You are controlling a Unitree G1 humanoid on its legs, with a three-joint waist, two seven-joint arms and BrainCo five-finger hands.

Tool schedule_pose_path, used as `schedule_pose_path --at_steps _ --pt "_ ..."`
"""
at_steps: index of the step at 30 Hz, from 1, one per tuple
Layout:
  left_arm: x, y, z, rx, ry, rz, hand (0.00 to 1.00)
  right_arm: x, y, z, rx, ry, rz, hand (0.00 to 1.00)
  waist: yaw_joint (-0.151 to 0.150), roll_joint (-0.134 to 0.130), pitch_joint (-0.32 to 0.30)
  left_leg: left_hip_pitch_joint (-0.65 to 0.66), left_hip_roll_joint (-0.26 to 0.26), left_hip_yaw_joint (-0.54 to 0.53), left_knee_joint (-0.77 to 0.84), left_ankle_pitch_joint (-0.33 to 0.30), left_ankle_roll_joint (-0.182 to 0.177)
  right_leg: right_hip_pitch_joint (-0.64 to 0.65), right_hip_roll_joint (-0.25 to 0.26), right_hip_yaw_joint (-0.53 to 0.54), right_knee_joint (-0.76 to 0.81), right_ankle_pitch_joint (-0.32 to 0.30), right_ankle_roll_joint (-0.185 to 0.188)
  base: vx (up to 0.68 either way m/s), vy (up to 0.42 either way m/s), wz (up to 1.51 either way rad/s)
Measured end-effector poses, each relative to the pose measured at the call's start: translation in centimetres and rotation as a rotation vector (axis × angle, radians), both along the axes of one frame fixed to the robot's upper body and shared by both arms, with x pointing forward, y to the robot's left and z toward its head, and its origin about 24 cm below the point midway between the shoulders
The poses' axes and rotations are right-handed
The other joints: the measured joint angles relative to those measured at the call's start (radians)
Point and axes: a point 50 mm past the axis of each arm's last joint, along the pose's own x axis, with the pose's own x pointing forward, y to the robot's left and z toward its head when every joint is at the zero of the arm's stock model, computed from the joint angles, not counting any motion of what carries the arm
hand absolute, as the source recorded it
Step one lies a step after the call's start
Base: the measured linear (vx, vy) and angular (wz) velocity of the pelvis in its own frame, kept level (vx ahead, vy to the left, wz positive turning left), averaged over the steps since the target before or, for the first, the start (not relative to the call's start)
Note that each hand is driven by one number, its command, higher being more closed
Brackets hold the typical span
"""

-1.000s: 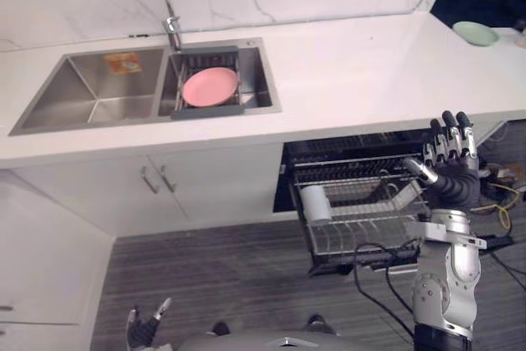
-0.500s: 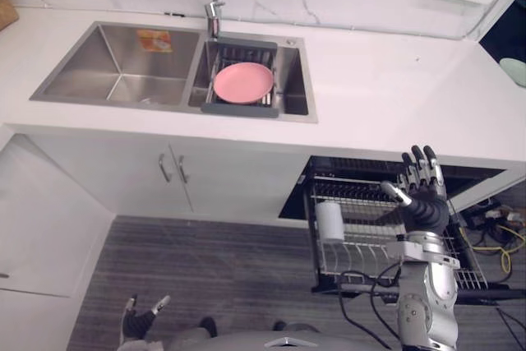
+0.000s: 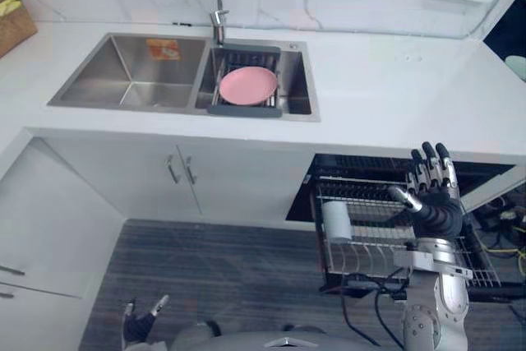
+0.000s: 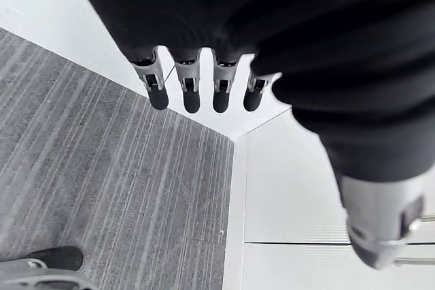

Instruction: Walk over to the sink, pick up the cup, carry it to the dishwasher, place the cup inside the dishwasher, then close the dishwasher door

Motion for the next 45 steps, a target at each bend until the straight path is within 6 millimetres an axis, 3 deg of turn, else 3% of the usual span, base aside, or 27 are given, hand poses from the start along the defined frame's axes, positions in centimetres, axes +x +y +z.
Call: schedule_pose_path --at_steps 8,16,22,32,34,35,36,38,39,40,43,45 --pt "-0.4 -0.4 -0.1 -0.012 0.011 0.000 0.00 0.1 0.0 0.1 0.010 -0.004 -0.016 0.00 -0.007 0.009 -0.024 0.062 -0.007 0.013 -0.169 0.086 -0.006 -0.012 0.015 0.014 -0.022 0.014 -0.001 -0.01 -0.016 -0.06" --pt "-0.7 -0.4 -0.3 -0.038 0.018 0.005 0.00 0.4 0.4 -0.3 0.013 0.018 -0.016 0.00 -0.010 0.006 -0.041 0.070 -0.007 0.014 -0.173 0.089 -0.006 0.004 0.018 0.003 -0.044 0.024 0.001 0.00 0.000 0.00" --pt "-1.0 -0.4 -0.6 -0.082 0.023 -0.009 0.00 0.8 0.6 -1.8 0.038 0.081 -0.004 0.00 -0.008 0.010 -0.054 0.070 -0.006 0.014 -0.180 0.096 -0.006 0.005 0.025 0.002 -0.059 0.039 0.001 -0.04 -0.006 -0.01" --pt "-1.4 0.0 -0.7 -0.075 0.056 -0.003 0.00 0.9 0.4 -1.7 0.045 0.079 -0.026 0.00 -0.012 0.017 -0.054 0.056 -0.009 -0.020 -0.180 0.113 0.001 0.014 0.023 -0.023 -0.064 0.047 0.000 -0.04 -0.004 0.11" --pt "-1.9 0.1 -0.8 -0.072 0.077 0.010 0.00 1.1 0.3 -1.4 0.046 0.062 -0.028 0.00 -0.003 0.014 -0.050 0.043 0.002 -0.001 -0.105 0.069 -0.002 0.020 0.026 -0.006 -0.051 0.039 -0.005 0.02 -0.009 -0.20" --pt "-2.2 0.2 -0.9 -0.067 0.085 0.029 0.00 1.2 0.3 -1.2 0.045 0.052 -0.026 0.00 -0.002 0.017 -0.042 0.007 0.022 0.010 -0.003 0.017 -0.004 0.023 0.030 0.000 -0.039 0.024 -0.017 -0.02 -0.045 -0.30" --pt "-2.5 0.0 -1.0 -0.074 0.089 0.075 0.00 1.2 0.4 -0.6 0.040 0.027 -0.024 0.00 -0.001 0.039 -0.023 -0.066 0.080 0.015 0.196 -0.083 -0.013 0.020 0.051 0.011 -0.005 -0.005 -0.029 -0.06 -0.035 -0.24" --pt "-2.7 -0.3 -1.1 -0.100 0.079 0.133 0.00 0.7 0.2 -0.1 0.028 0.010 -0.036 0.00 -0.006 0.059 -0.006 -0.141 0.130 0.017 0.375 -0.126 -0.011 0.019 0.075 0.015 0.028 -0.030 -0.036 -0.07 0.007 -0.02" --pt "-2.9 -0.4 -1.1 -0.116 0.078 0.163 0.00 0.5 0.1 0.1 0.022 0.002 -0.043 0.00 -0.007 0.053 0.004 -0.170 0.144 0.015 0.445 -0.121 -0.019 0.025 0.076 0.018 0.040 -0.036 -0.044 0.00 0.038 0.03" --pt "-3.3 -0.5 -1.2 -0.130 0.081 0.216 0.00 0.4 -0.2 0.8 0.011 -0.029 -0.064 0.00 -0.002 0.049 0.017 -0.199 0.152 0.018 0.507 -0.135 -0.050 0.039 0.062 0.024 0.046 -0.043 -0.044 0.00 0.000 0.00" --pt "-4.3 -0.7 -1.3 -0.144 0.100 0.244 0.00 0.1 -1.0 1.2 0.006 -0.055 -0.114 0.00 0.004 0.046 0.019 -0.232 0.121 0.007 0.382 -0.133 -0.036 0.065 0.012 0.031 0.046 -0.066 -0.024 0.07 0.118 -0.02" --pt "-5.5 -1.4 -1.5 -0.159 0.119 0.282 0.00 0.2 -0.9 1.3 0.003 -0.055 -0.108 0.00 0.017 0.054 0.021 -0.252 0.108 -0.084 0.264 -0.091 -0.065 0.078 -0.010 0.081 0.018 -0.082 -0.017 0.15 0.257 -0.47"
